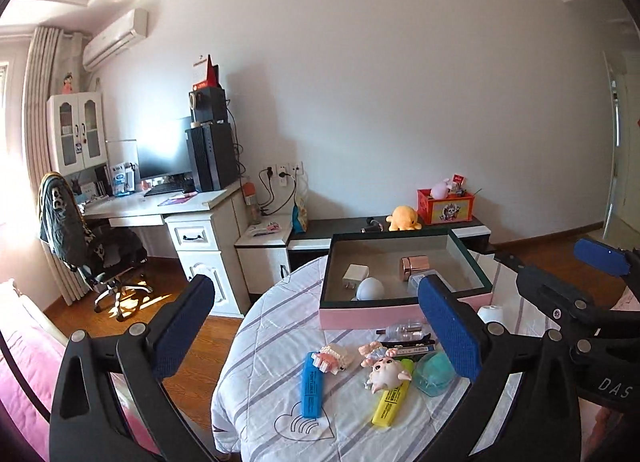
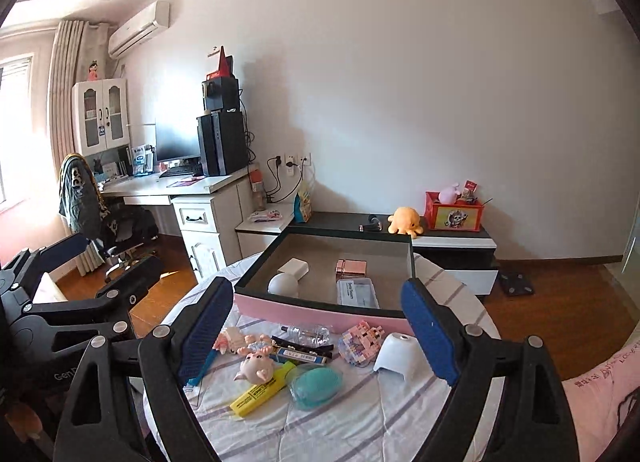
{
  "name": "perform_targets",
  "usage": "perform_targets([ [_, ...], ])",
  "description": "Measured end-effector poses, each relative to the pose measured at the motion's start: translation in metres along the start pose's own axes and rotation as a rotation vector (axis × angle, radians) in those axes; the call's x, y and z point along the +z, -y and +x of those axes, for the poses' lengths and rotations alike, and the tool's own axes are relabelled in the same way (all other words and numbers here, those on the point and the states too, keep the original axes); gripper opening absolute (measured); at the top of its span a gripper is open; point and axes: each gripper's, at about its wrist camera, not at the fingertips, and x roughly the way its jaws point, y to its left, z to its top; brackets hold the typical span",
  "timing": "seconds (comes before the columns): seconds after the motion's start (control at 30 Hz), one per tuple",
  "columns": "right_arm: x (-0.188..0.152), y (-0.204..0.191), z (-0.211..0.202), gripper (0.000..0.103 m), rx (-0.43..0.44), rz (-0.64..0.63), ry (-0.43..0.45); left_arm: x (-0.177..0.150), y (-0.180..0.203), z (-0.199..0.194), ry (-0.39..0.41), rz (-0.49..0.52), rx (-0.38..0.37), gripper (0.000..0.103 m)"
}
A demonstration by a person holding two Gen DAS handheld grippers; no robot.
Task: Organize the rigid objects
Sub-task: 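Open both tools and withdraw them from the pink box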
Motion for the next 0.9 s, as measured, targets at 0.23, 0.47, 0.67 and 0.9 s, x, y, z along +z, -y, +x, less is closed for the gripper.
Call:
perform_targets([
  [0.23, -0.012, -0.01, -0.055, 0.087, -0.031, 0.012, 0.051, -0.008, 0.001, -0.051, 0.043, -0.027, -0.007, 0.103],
  [0.47, -0.018, -0.014, -0.087, 0.087, -0.065, -0.004, 0.08, -0.009, 0.003, -0.075, 0.067, -0.035, -0.029, 0.103],
  [0.67, -0.02, -0.015, -0.1, 0.087, -0.073, -0.003, 0.09, -0.007, 0.004, -0.079, 0.073, -0.034, -0.036, 0.103],
  [0.9, -0.023, -0.012, -0.101, 0.087, -0.075, 0.004, 0.089, -0.007, 0.004, -0.081, 0.076, -0.032, -0.037, 0.103],
])
